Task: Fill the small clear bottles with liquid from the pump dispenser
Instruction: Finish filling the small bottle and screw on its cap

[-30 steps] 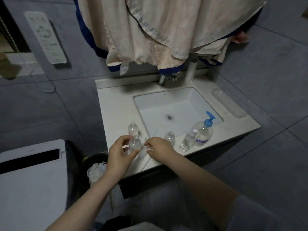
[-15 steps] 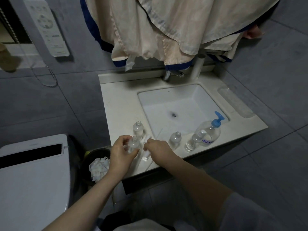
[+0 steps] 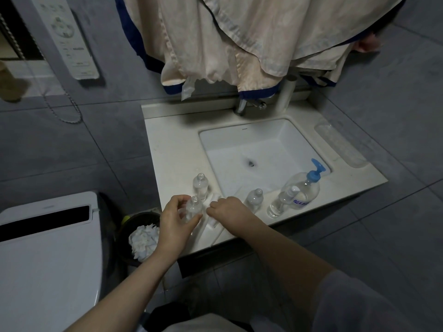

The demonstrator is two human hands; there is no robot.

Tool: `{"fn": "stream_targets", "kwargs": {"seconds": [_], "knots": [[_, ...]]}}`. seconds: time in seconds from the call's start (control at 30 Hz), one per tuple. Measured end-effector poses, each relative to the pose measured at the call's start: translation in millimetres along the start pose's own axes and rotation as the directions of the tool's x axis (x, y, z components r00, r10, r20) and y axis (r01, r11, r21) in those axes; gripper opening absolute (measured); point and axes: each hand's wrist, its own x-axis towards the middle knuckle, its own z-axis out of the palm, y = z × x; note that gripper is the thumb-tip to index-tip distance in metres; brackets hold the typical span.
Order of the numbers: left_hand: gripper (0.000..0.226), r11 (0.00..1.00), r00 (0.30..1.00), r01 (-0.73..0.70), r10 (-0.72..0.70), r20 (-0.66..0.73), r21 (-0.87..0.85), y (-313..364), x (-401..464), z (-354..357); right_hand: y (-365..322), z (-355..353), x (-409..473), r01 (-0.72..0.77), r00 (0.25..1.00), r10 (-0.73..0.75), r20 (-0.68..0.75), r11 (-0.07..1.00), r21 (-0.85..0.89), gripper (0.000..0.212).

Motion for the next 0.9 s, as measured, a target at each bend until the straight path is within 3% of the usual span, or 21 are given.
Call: {"fn": "stream_targets", "kwargs": {"seconds": [0.13,0.27,0.43,0.6,0.77,0.9], "knots": [[0.039,1.000,1.000,0.004,-0.004,0.002,-0.010,0,-1,-1,4,-4,-2,0.036,0.999,-0.037,-0.011,0.997,-0.066,0.031],[0.041,1.000,1.000,0.017,-0.017,0.004,-0.004,1,-1,-3,7,-3,-7,0.062,0.983,-0.066,-0.171,0.998,-0.029,0.031],[0.048,1.000,0.999,0.028,-0.029,0.031,0.013,-3,0,-6,15,-12,-15,0.080,0.900,-0.008,-0.435,0.986,0.147,0.026],[0.035,0.999,0.998,0.014,-0.017,0.063,0.043,-4,2,-1,22,-38,-22,0.032,0.845,0.158,-0.510,0.938,0.344,0.025],[0.030,1.000,0.997,0.003,-0.005,0.081,0.031,1,3,3,29,-66,-26,-0.058,0.714,0.469,-0.520,0.779,0.624,0.020],[0.028,0.999,0.996,-0.036,0.036,0.083,0.002,16,5,11,36,-87,-28,0.040,0.591,0.687,-0.423,0.498,0.866,0.020]]}}
